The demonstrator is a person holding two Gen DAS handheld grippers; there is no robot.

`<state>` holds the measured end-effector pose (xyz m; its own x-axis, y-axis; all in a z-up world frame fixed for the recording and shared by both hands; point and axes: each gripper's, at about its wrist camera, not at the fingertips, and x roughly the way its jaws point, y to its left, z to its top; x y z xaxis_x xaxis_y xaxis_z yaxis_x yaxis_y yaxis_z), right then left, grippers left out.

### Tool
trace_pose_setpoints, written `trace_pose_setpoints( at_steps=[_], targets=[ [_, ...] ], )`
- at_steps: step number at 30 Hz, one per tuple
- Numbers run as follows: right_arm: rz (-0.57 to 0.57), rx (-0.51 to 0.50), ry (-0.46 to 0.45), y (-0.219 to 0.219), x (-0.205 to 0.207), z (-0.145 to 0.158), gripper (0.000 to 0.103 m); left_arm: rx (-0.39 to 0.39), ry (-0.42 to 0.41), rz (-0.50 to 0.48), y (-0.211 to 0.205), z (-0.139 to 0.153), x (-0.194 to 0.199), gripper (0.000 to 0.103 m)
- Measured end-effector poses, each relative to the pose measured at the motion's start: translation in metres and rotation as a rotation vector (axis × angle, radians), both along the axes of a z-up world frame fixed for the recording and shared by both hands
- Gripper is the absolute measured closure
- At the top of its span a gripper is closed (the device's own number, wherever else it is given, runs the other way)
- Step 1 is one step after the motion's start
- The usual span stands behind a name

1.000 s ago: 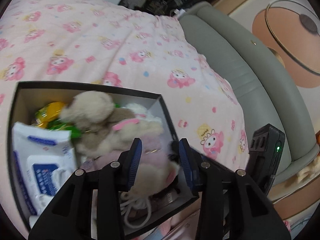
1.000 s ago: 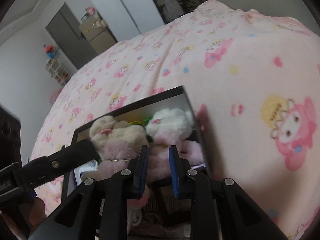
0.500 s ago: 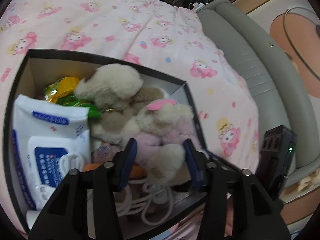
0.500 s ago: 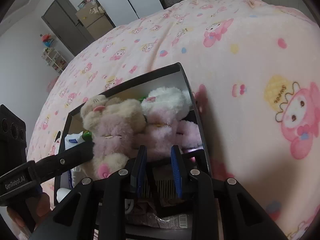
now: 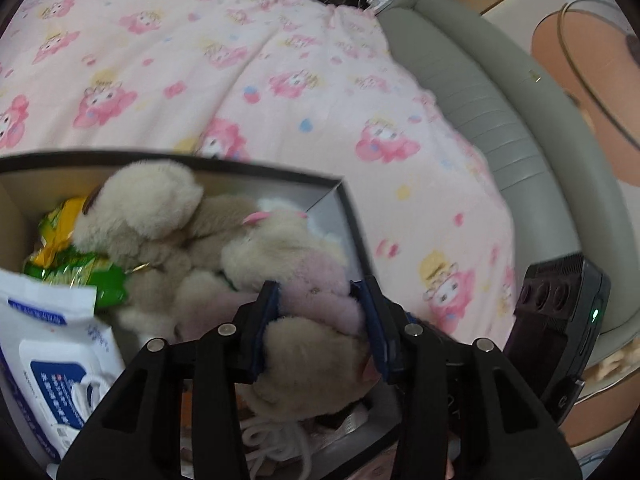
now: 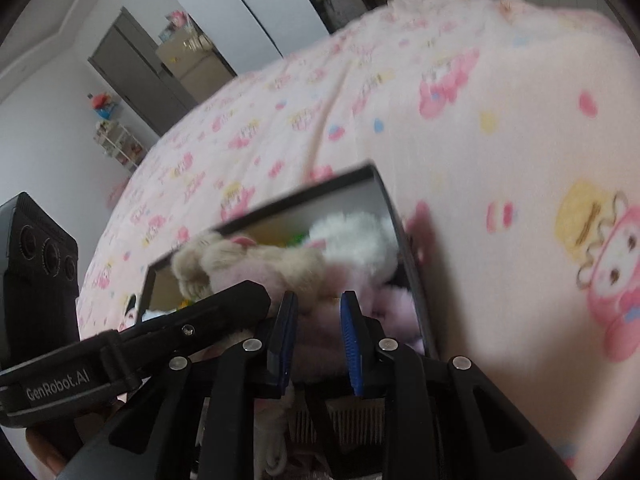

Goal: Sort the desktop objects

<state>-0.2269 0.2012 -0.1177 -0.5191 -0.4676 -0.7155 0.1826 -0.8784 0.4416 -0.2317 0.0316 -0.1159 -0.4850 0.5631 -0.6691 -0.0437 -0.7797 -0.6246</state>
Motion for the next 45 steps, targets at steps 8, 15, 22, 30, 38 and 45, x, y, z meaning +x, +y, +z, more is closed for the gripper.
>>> trace_pose_setpoints(
  at_steps=[8, 15, 22, 30, 38, 45],
  targets=[
    [-0.044, 0.065, -0.028, -0.001, -0.012, -0.012, 0.083, -0.055, -0.034, 0.015, 0.006, -0.011, -0.014, 0.064],
    [-0.125, -0.04, 0.066, 0.03, 0.009, 0.012, 0.083, -0.243, 0.133, 0.093, 0.005, 0.029, 0.02, 0.064],
    [-0.045, 0.076, -0.05, 0.006, -0.004, -0.015, 0.083, -0.167, 0.02, 0.047, 0.004, -0.006, 0.0, 0.064],
    [-0.072, 0.166, 0.001, 0.006, 0.006, 0.003, 0.081, -0.232, 0.085, 0.035, 0.006, 0.016, 0.015, 0.056],
    [-0.176, 0.213, 0.139, 0.01, 0.055, 0.059, 0.041, -0.419, 0.308, 0.11, -0.003, 0.098, 0.077, 0.008],
    [-0.189, 0.253, 0.233, -0.012, 0.112, 0.115, 0.026, -0.479, 0.357, 0.165, -0.028, 0.155, 0.136, 0.001]
  ],
)
